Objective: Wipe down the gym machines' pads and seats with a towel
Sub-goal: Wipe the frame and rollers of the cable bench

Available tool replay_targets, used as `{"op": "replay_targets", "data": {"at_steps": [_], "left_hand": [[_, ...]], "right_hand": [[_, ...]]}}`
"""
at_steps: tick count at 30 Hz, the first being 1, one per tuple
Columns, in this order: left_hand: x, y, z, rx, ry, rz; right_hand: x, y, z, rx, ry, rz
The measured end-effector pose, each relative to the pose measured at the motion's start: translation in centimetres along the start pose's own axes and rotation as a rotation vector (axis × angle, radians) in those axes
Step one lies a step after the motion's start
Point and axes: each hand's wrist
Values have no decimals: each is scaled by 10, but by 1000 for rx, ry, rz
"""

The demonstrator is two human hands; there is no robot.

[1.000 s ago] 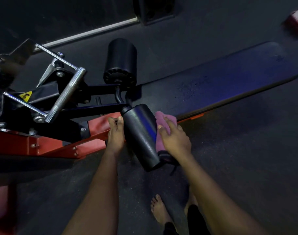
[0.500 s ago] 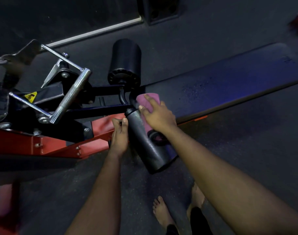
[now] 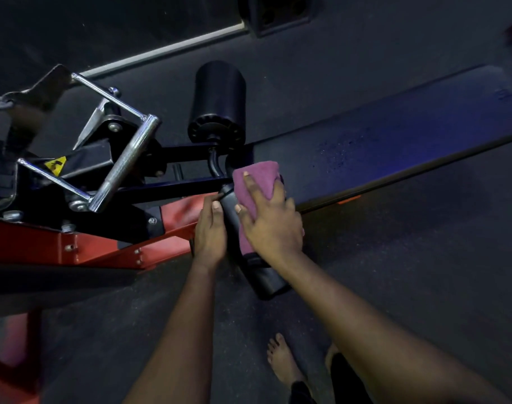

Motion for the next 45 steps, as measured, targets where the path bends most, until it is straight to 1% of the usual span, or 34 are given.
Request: {"op": "replay_targets", "data": {"at_steps": [2,3,5,6,7,8,9,11,13,15,18,20,23,25,27,29,32,34,37,39,42,45], "left_hand": [[-3,-6,4,-14,4,0],[-3,-6,4,-9,11,9],[0,-6,-1,6,39,30],[2,-6,-5,20,55,32],[3,-5,-5,27,76,36],[4,-6,-6,34,91,33],[3,-6,-4,38,96,31],[2,-6,-1,30,65,27],[3,-6,-4,19,45,19],[4,-6,-7,12,55,3],[7,-6,-13,-1,48,-4],[7,-4,-17,-8,58,-15],[2,2,-24,-66,59,9],[-1,6,-23,-5,30,-19],[0,6,-23,40,6,-30],[1,6,-22,91,0,-36],[2,6,-25,114,5,-31],[4,7,-28,130,5,-33],[6,7,-30,136,-12,-13],[4,7,-28,125,-4,-32],[1,6,-21,90,3,-12],[1,7,-19,103,10,-15]], "right_hand": [[8,-1,-3,-10,-17,18],[18,3,-2,12,-20,-3],[40,16,5,93,-29,-111],[50,22,9,174,-48,-176],[57,26,11,256,-73,-217],[59,28,11,298,-94,-220],[54,26,9,279,-95,-195],[27,12,3,84,-35,-63],[-2,-3,-3,-92,65,39],[-5,-8,-4,-110,89,70],[26,3,-6,-34,37,35],[46,11,-2,41,17,-40],[66,17,23,291,4,-175],[65,19,36,411,-12,-202],[49,14,36,356,-42,-165],[21,5,25,168,-41,-71],[-17,-8,-2,-98,19,48],[-10,-8,-14,-136,11,71],[29,4,-18,-62,1,23],[51,15,-12,40,0,-64],[70,22,8,225,-37,-201],[59,22,29,367,-91,-202]]}}
Point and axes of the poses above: each hand's wrist, its own x-axis towards the middle knuckle, its own y-axis out of the back of the hand, z = x × y, and after that the axes turned 15 degrees about -z, right-handed
